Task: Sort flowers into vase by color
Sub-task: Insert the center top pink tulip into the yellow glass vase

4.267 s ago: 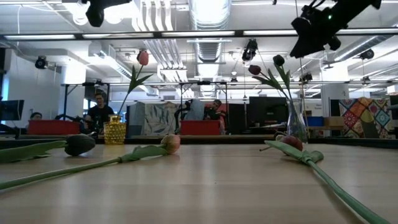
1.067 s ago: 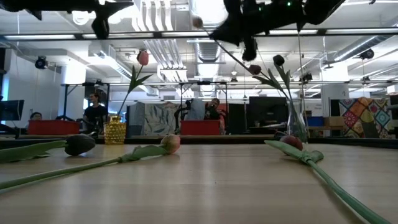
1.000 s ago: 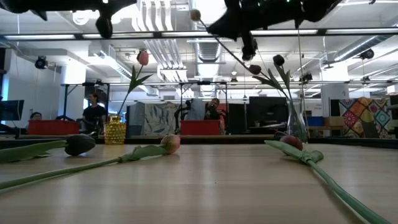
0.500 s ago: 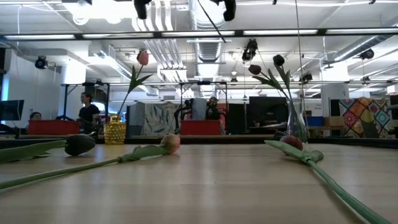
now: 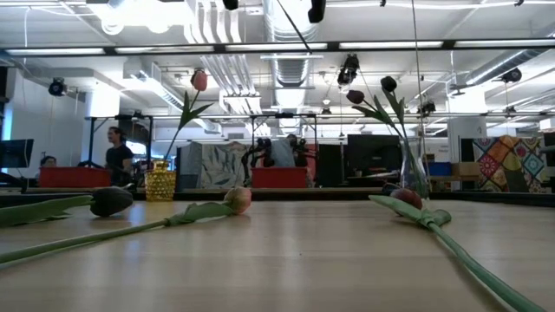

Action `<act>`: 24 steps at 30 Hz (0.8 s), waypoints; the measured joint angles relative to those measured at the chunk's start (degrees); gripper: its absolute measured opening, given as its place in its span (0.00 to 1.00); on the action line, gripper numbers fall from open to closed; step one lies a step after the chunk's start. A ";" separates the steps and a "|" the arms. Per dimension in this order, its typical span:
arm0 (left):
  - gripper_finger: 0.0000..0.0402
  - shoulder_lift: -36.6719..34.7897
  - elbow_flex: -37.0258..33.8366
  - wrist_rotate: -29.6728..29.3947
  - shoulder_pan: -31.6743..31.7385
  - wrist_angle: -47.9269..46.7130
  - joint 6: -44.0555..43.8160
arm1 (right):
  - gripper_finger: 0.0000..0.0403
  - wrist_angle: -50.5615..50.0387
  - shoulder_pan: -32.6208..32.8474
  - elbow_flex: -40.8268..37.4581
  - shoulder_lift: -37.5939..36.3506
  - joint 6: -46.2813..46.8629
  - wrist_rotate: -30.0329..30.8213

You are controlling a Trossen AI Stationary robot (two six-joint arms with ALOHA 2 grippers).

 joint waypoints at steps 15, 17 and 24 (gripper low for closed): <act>0.02 -0.96 1.26 0.01 0.22 -1.87 4.41 | 0.08 -2.64 -0.02 0.59 0.00 1.58 0.20; 0.01 -1.15 1.26 0.02 0.22 -1.89 4.87 | 0.14 -4.28 -0.02 1.26 0.00 1.31 0.21; 0.00 -4.46 1.28 -0.94 1.81 -8.06 7.41 | 0.39 -13.28 -0.04 5.41 0.00 1.94 0.42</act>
